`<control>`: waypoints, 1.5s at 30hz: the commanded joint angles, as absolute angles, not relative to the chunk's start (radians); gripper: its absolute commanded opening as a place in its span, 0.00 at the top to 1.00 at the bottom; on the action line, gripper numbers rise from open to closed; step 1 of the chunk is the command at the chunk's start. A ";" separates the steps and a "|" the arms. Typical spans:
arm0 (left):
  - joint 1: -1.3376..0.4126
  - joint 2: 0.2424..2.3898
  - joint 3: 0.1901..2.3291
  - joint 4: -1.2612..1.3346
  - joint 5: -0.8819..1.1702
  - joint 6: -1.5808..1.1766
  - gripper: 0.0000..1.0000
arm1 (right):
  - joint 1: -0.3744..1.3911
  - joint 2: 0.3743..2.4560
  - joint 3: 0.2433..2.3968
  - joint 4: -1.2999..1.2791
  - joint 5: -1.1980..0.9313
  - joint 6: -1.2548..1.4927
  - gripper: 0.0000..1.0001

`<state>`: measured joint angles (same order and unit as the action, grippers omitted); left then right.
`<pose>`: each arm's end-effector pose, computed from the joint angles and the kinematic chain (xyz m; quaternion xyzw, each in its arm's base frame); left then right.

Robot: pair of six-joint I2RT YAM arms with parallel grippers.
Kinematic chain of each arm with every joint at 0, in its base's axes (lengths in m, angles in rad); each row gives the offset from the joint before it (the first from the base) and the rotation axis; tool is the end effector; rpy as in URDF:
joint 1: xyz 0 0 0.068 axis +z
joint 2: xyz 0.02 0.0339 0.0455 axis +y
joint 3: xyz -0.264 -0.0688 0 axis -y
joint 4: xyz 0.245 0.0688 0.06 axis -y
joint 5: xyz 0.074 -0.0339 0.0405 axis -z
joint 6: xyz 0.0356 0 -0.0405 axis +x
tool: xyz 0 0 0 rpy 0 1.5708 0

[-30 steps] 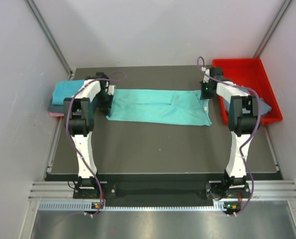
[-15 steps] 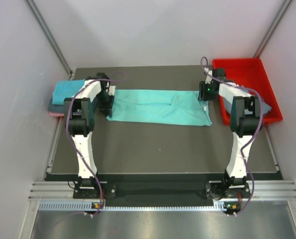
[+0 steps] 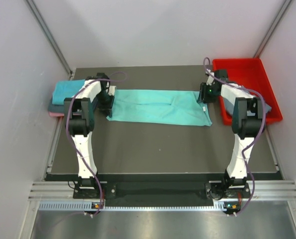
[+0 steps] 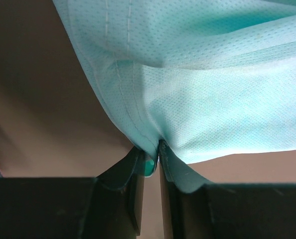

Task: Fold and stack the t-shirts
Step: Fold the tshirt

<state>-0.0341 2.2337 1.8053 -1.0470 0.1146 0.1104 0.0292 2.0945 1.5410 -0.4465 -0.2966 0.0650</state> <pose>0.4403 -0.0191 0.1655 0.0747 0.9944 -0.0553 0.0497 0.4499 0.0235 0.1735 -0.0246 0.9496 0.1547 0.2715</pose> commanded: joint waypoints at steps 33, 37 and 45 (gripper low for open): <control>-0.067 2.037 1.663 -1.081 0.155 0.141 1.00 | 0.032 2.204 1.748 -0.426 -0.319 0.023 1.00; -0.104 1.987 1.594 -1.094 0.167 0.152 1.00 | 0.055 2.288 1.877 -0.414 -0.330 0.037 1.00; -0.176 1.904 1.496 -1.121 0.189 0.178 1.00 | 0.110 2.419 2.095 -0.380 -0.348 0.109 1.00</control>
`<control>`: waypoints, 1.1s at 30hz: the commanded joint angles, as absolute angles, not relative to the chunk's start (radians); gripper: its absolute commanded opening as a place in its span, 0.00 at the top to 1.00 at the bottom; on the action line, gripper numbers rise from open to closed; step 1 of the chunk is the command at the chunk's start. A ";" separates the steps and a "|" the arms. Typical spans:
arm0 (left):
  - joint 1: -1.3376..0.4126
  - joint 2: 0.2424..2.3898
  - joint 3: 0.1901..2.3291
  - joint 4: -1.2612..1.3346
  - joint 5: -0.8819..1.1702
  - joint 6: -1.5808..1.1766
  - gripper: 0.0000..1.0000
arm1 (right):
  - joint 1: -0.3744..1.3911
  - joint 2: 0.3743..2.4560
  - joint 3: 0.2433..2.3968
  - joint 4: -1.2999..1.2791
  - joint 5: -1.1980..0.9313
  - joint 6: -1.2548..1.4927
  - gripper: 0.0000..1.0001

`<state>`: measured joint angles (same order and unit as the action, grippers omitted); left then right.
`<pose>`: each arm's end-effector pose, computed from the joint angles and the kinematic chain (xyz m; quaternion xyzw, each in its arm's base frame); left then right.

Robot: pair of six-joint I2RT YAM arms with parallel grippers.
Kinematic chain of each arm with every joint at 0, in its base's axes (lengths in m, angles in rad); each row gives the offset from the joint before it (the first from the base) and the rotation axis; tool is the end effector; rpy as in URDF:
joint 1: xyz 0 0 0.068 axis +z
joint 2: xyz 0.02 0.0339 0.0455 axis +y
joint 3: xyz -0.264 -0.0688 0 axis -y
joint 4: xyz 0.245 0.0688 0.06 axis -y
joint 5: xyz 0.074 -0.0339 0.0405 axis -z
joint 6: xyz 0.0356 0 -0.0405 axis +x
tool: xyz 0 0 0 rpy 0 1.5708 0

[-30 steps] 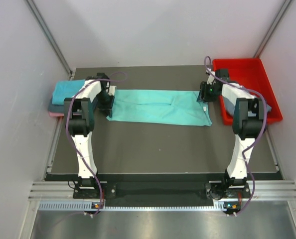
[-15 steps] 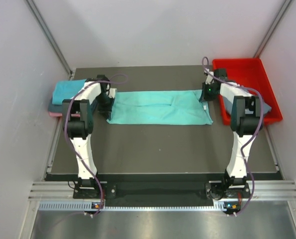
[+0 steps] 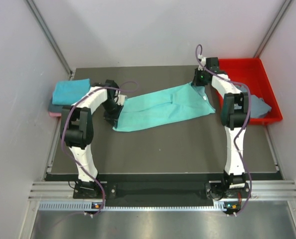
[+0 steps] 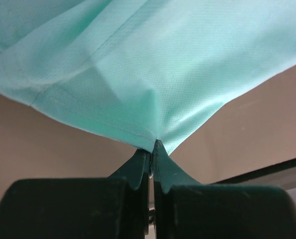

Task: Fold and stack the t-shirts
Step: Fold the tshirt

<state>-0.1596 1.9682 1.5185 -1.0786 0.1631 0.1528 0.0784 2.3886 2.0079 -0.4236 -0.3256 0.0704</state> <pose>0.3679 -0.0651 0.1954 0.1567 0.9841 -0.0815 0.0209 0.5346 0.0534 0.1811 -0.0643 0.9149 0.1773 0.3568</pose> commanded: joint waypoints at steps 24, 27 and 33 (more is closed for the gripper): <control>-0.238 1.623 1.422 -1.161 0.183 0.181 0.25 | 0.086 1.875 1.733 -0.445 -0.290 0.187 0.28; -0.168 1.686 1.440 -1.123 0.175 0.169 0.26 | 0.063 1.798 1.547 -0.430 -0.343 0.284 0.29; -0.075 1.883 1.618 -1.111 0.159 0.167 0.31 | 0.057 1.726 1.240 -0.356 -0.431 0.397 0.34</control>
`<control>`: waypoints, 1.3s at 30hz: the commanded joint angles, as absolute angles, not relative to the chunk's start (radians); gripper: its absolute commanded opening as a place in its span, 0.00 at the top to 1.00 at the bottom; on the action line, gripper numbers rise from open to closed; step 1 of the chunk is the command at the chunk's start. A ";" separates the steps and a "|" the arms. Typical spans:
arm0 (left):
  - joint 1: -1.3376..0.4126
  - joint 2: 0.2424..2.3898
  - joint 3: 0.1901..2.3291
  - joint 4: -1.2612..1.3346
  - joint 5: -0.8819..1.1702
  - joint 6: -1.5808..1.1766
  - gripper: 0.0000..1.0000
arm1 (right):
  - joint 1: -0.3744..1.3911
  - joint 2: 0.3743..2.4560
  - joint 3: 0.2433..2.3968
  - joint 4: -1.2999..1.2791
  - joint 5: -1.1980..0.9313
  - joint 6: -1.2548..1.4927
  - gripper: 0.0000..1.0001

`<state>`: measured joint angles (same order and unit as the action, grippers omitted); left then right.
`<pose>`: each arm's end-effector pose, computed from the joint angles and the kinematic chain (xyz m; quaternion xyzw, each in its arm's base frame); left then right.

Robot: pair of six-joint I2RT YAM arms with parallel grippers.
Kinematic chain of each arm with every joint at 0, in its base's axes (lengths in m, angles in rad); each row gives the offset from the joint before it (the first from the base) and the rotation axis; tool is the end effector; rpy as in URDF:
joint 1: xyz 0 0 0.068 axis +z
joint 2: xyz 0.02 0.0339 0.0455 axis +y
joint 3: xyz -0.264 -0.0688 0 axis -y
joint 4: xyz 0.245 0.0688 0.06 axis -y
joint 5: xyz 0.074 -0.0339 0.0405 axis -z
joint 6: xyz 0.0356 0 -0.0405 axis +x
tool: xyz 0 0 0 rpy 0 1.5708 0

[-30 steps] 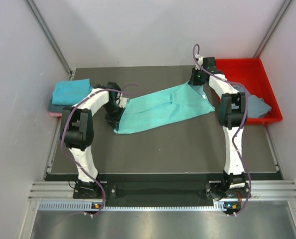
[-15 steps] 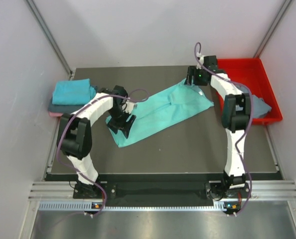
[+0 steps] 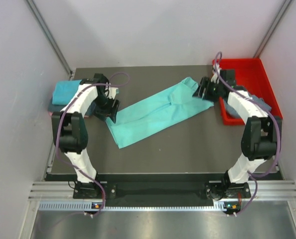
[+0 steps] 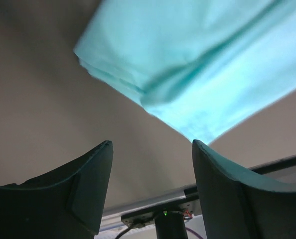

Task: Fold and stack the t-shirts
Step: Fold the tshirt

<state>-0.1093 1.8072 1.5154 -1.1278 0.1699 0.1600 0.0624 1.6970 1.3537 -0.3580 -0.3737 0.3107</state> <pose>0.3474 -0.0442 0.2493 0.1397 0.9837 -0.0827 0.0774 0.3844 0.0370 0.2803 0.0327 0.8940 0.2423 0.3754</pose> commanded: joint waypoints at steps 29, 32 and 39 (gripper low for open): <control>-0.008 2.210 1.844 -1.143 0.253 0.164 0.37 | 0.009 1.950 1.362 -0.403 -0.267 0.285 0.37; -0.008 2.233 1.858 -1.141 0.247 0.163 0.40 | 0.009 1.986 1.405 -0.397 -0.252 0.281 0.38; -0.008 2.255 1.864 -1.144 0.235 0.167 0.72 | 0.008 2.068 1.505 -0.393 -0.233 0.278 0.68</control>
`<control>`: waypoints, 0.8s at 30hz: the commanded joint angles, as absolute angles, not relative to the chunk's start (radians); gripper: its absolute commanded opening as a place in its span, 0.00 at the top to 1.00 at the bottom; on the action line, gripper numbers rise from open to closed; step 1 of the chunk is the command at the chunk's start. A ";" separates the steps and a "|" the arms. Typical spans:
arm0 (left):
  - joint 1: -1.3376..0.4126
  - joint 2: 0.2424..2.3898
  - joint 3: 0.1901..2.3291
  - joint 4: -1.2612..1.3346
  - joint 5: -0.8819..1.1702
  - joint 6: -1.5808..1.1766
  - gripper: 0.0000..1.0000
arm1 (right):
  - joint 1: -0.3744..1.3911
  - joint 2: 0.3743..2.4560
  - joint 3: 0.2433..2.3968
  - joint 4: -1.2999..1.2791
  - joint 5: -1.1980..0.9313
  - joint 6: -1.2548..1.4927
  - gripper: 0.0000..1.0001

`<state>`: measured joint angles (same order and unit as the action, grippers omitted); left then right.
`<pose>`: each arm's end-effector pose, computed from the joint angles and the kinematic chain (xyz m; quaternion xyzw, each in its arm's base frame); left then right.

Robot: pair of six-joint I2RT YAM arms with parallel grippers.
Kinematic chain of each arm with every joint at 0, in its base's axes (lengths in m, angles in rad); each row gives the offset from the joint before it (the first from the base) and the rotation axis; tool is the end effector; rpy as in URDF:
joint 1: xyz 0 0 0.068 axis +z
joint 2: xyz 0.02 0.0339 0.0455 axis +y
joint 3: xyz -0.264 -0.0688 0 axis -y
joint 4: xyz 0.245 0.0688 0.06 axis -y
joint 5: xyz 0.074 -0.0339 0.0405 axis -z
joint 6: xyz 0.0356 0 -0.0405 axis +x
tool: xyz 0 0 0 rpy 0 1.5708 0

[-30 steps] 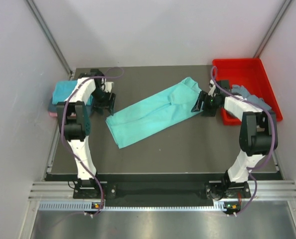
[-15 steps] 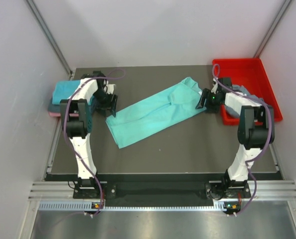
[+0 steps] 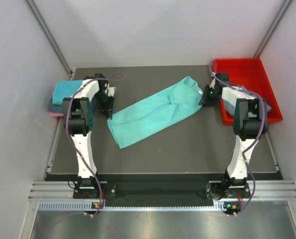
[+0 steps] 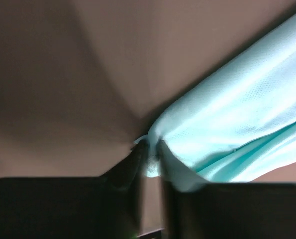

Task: Fold and stack the t-shirts
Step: Fold the tshirt

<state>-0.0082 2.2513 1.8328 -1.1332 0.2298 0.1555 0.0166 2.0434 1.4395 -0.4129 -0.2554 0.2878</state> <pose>0.4363 -0.0117 0.1653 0.0823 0.9899 -0.1136 0.0179 0.4328 0.0162 0.1666 0.0945 0.9500 0.1622 0.2495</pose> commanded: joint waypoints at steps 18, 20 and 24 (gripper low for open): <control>-0.107 2.040 1.632 -1.164 0.262 0.175 1.00 | 0.049 2.338 1.951 -0.387 -0.235 0.279 0.93; -0.152 2.008 1.597 -1.166 0.264 0.176 1.00 | 0.060 2.371 1.994 -0.379 -0.241 0.291 0.93; -0.238 1.951 1.539 -1.166 0.268 0.176 1.00 | 0.098 2.431 2.055 -0.353 -0.262 0.316 0.93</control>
